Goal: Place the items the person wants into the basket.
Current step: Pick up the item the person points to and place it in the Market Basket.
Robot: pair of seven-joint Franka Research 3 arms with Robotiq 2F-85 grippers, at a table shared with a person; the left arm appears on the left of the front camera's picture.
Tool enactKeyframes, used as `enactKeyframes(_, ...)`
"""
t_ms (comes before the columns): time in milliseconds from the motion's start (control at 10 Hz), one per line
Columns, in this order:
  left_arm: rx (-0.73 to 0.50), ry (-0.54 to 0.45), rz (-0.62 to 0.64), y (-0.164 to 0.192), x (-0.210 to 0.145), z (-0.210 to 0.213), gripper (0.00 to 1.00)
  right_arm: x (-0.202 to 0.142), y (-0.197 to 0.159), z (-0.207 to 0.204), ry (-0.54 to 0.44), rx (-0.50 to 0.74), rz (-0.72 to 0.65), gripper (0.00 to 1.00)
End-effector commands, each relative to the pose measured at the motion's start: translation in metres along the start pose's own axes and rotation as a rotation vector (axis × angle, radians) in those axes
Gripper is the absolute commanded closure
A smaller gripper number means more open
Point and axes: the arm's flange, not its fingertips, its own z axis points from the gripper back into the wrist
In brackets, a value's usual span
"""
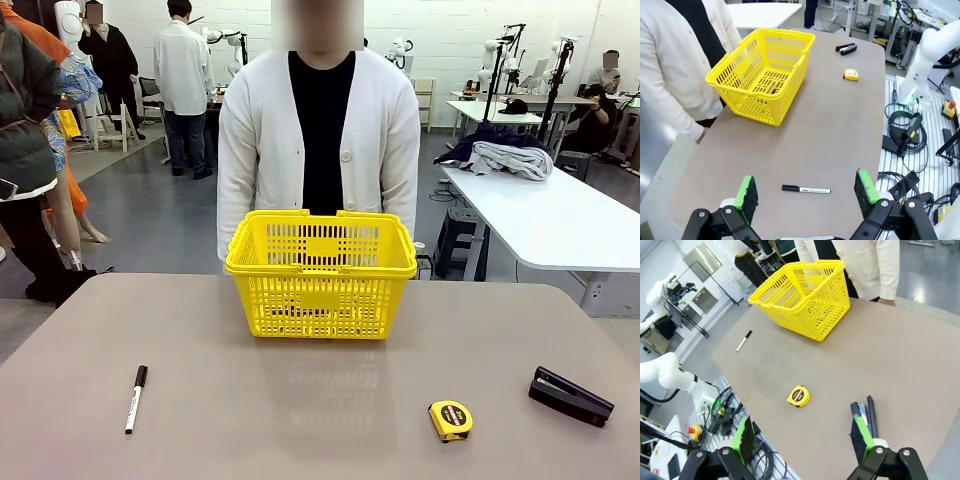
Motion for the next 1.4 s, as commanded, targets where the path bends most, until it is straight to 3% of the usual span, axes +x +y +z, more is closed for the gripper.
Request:
enactKeyframes(0,-0.023,-0.021,-0.025,0.0082,-0.0022,-0.0084,0.00,0.0022,-0.0009,-0.0006,-0.028,0.014,0.013,0.00)
enactKeyframes(1300,-0.012,-0.014,-0.001,0.0038,-0.0038,-0.0036,0.00,0.0022,-0.0009,-0.0006,-0.028,0.014,0.013,0.00)
